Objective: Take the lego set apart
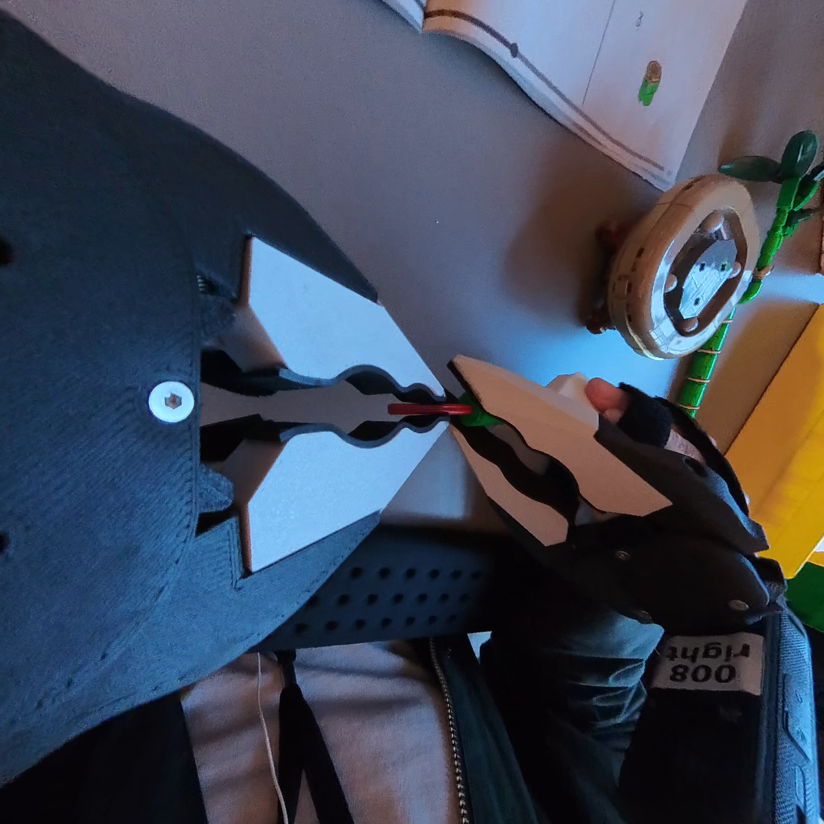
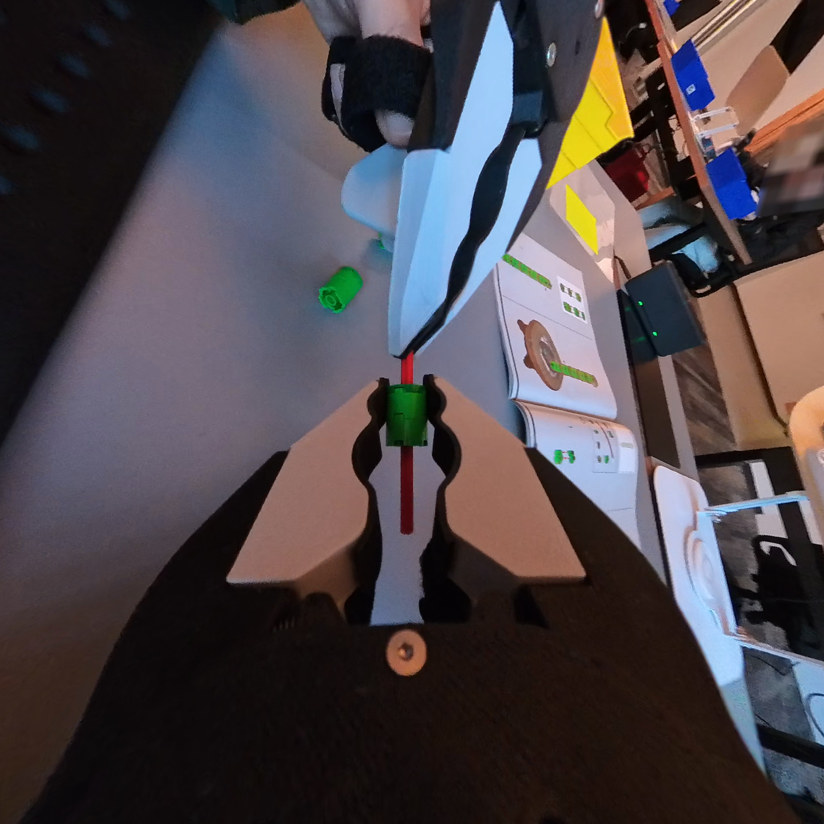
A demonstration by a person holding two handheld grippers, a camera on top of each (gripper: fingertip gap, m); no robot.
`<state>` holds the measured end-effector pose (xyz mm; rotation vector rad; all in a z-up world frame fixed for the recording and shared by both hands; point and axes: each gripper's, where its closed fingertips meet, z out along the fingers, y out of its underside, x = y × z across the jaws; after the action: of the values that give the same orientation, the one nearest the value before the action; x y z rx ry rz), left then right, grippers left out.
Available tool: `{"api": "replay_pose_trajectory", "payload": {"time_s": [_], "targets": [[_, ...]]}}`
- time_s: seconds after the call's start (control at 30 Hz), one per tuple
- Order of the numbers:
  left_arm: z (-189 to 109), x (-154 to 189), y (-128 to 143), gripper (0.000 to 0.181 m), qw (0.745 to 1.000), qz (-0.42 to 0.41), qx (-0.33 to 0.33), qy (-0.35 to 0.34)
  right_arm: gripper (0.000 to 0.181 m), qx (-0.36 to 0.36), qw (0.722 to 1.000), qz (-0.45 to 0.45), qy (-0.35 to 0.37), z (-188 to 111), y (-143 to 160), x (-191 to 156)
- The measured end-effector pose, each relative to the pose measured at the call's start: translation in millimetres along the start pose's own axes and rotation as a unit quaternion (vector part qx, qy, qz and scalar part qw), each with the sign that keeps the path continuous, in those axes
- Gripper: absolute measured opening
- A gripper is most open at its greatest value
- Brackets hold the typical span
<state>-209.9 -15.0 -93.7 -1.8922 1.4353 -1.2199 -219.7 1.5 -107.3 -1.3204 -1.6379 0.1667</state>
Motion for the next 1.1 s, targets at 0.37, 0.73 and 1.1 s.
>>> {"api": "replay_pose_trajectory", "payload": {"time_s": [0.37,0.73,1.1], "targets": [[-20,-17,12,0.002,0.998,-0.050,0.027,-0.009,0.007,-0.024,0.998,0.054,-0.005,-4,20,8],[-6,-12,17,0.047,1.000,-0.004,-0.003,-0.023,0.003,-0.052,0.998,0.031,-0.018,3,12,-2],[4,-8,17,0.015,0.999,0.023,-0.009,-0.035,0.006,-0.050,0.997,0.031,-0.047,9,9,-14]]}}
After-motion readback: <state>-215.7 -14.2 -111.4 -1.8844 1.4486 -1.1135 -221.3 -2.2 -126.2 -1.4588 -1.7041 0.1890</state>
